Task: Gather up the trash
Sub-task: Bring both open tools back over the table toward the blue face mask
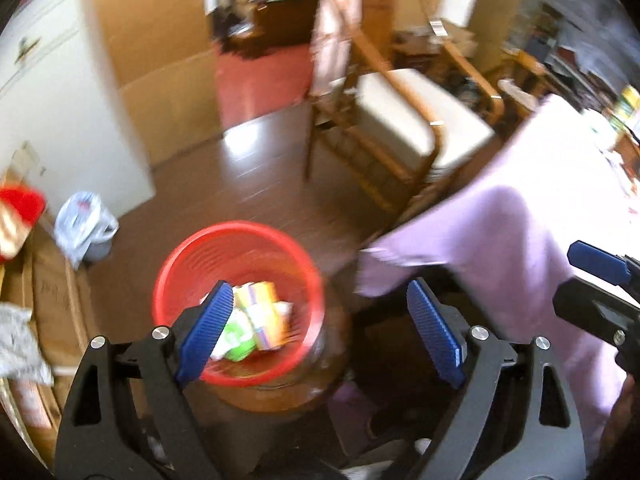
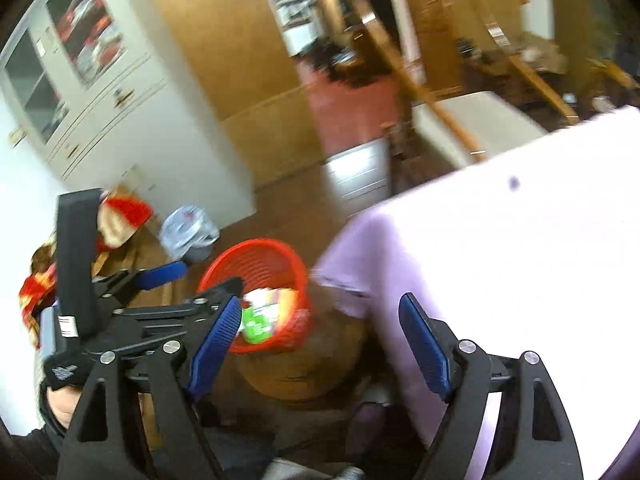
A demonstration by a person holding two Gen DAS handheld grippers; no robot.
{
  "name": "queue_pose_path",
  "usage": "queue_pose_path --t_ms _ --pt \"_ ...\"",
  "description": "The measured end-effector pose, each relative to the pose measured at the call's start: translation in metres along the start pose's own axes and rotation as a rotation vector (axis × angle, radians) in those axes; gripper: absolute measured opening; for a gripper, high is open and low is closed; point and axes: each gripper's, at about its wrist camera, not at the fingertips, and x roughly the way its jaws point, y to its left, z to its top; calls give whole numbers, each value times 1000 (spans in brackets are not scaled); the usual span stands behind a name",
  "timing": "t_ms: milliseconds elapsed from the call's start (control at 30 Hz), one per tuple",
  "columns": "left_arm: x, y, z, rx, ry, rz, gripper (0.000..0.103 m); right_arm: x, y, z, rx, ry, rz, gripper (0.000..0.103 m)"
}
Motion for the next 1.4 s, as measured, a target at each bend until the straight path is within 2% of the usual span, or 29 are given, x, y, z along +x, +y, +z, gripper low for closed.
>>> queue_pose_path --t_ms 133,233,433,533,800,1033,1133,1400 --pt "-16 -58 5 101 -14 -73 88 -53 -50 -16 92 -78 -82 83" --pt "-24 -97 4 176 -28 -97 88 -94 -94 -36 177 -124 -156 84" --pt "-35 -186 0 363 -50 -149 90 -146 -160 -69 274 -156 -286 84" --pt "-38 -229 0 419 -64 -177 90 -167 -194 -86 328 -160 -358 84" --pt "-31 -324 -5 536 -40 -236 90 -209 -254 -122 437 -186 -464 84" --pt "-30 -382 -3 608 -44 -265 90 -248 -301 -137 525 -223 -554 86" --pt "-29 -401 -3 627 -45 -270 90 -256 -317 -145 557 -234 -593 88" --pt "-12 -453 -5 697 -33 -263 90 -254 -358 -168 672 -252 -607 88"
